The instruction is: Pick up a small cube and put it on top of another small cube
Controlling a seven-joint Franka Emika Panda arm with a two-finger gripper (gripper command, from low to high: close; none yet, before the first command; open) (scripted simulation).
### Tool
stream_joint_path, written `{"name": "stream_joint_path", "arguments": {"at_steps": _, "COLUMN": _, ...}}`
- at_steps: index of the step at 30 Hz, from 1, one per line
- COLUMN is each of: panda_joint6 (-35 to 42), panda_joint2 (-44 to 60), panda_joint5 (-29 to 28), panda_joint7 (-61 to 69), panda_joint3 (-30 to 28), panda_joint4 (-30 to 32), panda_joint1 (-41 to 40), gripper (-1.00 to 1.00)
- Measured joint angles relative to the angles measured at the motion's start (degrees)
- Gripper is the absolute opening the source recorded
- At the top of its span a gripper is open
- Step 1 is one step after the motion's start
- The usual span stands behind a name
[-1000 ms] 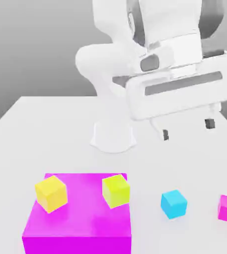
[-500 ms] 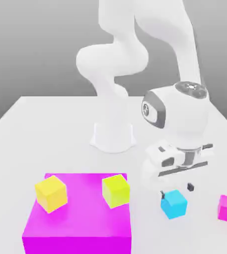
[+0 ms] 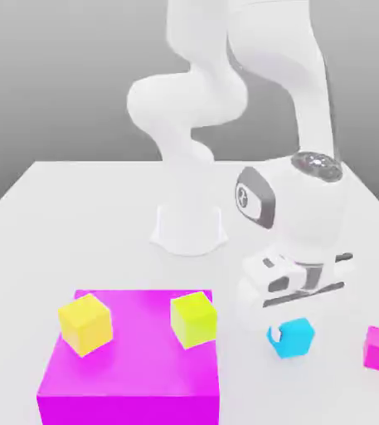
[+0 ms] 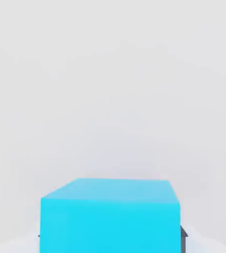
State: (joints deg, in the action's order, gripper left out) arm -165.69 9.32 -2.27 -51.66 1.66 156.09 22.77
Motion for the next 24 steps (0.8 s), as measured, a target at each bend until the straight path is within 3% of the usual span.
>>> {"name": "stream_joint_path", "arguments": {"at_steps": 3, "panda_joint6": 4.08, "panda_joint2": -4.37, "panda_joint5": 2.31, "panda_joint7": 3.21, "panda_joint3": 0.51, "panda_joint4": 0.58, "panda_joint1": -0.73, "gripper": -1.0}}
{"name": "stream_joint_path", "arguments": {"at_steps": 9, "panda_joint6": 13.86, "panda_joint2": -11.37, "panda_joint5": 6.94, "panda_joint7": 23.14, "panda_joint3": -1.48, "panda_joint4": -1.62, "panda_joint1": -5.85, "gripper": -1.0}}
{"name": "stream_joint_path", "arguments": {"at_steps": 19, "panda_joint6": 29.8, "panda_joint2": -23.81, "panda_joint5": 0.49, "panda_joint7": 48.98, "panda_joint3": -9.46, "panda_joint4": -5.64, "panda_joint1": -12.39, "gripper": -1.0}}
{"name": "stream_joint_path", "arguments": {"at_steps": 24, "panda_joint6": 22.09, "panda_joint2": -18.1, "panda_joint5": 0.3, "panda_joint7": 52.34, "panda_joint3": -10.71, "panda_joint4": -3.69, "panda_joint1": -12.98, "gripper": -1.0}}
